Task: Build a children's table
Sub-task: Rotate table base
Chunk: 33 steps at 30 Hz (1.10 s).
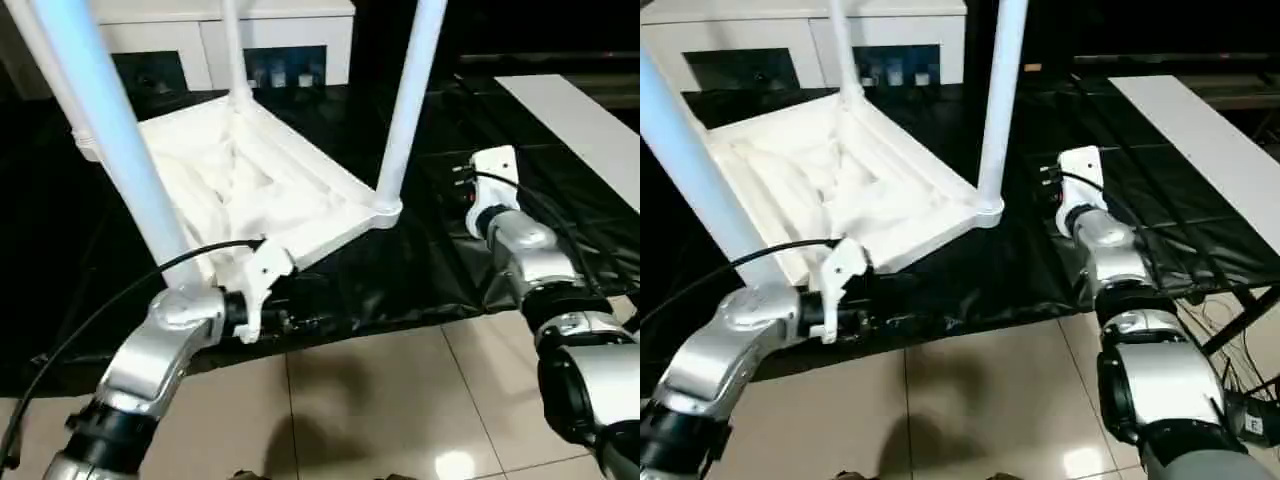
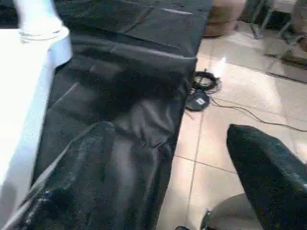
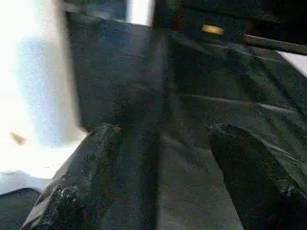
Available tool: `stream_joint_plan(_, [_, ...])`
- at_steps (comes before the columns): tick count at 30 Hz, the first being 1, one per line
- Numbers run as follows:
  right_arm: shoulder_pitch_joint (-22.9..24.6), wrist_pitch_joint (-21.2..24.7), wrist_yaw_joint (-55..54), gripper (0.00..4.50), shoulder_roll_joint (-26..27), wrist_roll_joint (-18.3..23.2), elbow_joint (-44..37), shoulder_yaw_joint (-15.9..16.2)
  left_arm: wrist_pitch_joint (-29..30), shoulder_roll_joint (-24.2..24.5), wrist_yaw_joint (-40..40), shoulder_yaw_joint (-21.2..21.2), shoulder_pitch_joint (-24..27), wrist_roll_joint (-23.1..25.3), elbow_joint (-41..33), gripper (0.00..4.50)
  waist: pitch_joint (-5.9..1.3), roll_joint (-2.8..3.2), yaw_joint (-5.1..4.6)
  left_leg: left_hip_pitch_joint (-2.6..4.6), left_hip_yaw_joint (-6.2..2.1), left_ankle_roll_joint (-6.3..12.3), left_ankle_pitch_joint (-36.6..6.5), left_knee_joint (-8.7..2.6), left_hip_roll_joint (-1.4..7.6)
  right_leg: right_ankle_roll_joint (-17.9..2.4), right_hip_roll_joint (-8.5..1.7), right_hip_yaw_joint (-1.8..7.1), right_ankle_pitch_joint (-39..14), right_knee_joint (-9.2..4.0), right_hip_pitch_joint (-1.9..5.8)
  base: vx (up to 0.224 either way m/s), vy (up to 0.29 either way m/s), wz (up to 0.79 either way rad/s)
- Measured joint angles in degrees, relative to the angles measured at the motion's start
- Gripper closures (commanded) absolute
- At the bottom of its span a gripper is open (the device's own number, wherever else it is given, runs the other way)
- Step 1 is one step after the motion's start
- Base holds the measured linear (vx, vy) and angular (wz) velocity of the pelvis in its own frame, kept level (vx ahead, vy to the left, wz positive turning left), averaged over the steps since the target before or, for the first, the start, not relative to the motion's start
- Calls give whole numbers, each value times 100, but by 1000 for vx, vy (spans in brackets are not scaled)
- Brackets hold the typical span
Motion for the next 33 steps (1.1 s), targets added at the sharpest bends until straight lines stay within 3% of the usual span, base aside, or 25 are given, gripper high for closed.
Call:
stream_joint_plan(4, [333, -189, 800, 122, -194, -17, -160, 166, 51, 56, 45, 83, 257, -96, -138, 2, 1, -5, 62, -2, -1, 0, 0, 21, 1, -3, -2, 0, 2, 2, 9, 0, 0, 0])
stream_joint_plan(10, [925, -217, 2114, 122, -146, 37, -686, 391, 76, 60, 156, 148, 506, -209, -271, 2, 2, 0, 35, 0, -3, 0, -1, 33, 0, -22, -2, 4, 14, 5, 15, 0, 0, 0])
stream_joint_plan(14, [978, -217, 2375, 122, -78, 59, -801, 455, 268, 154, 75, 164, 722, -401, -561, 2, 1, -1, 10, 10, -5, -1, -1, 33, 1, -25, -2, 3, 16, 17, 15, 0, 0, 0])
stream_joint_plan(18, [1027, -208, 2495, 122, -19, 86, -1121, 495, 581, 586, -258, 324, 1120, -787, -974, 2, 0, -6, 13, 18, -13, -2, -1, 32, 3, -22, 1, 0, 14, 25, 14, 0, 0, 0])
stream_joint_plan(21, [1172, -128, 2599, 122, 60, 98, -1353, 498, 799, 991, -547, 591, 1500, -1119, -1289, 2, -2, -12, 21, 17, -12, -2, -2, 31, 3, -21, 2, 0, 13, 20, 15, 0, 0, 0])
stream_joint_plan(29, [1531, -2, 2602, 122, 118, 99, -1718, 545, 937, 1901, -1189, 1854, 2490, -1630, -1409, 2, -2, -12, 20, 21, -10, -3, -2, 31, -1, -19, 3, 9, 12, 12, 20, 0, 0, 0])
stream_joint_plan(33, [1712, 133, 2506, 122, 149, 89, -1866, 547, 739, 2055, -1194, 2562, 2566, -1691, -1208, 2, -3, -13, 34, 25, -11, -4, -3, 30, -1, 14, 4, 11, -8, 12, 22, 0, 0, 0])
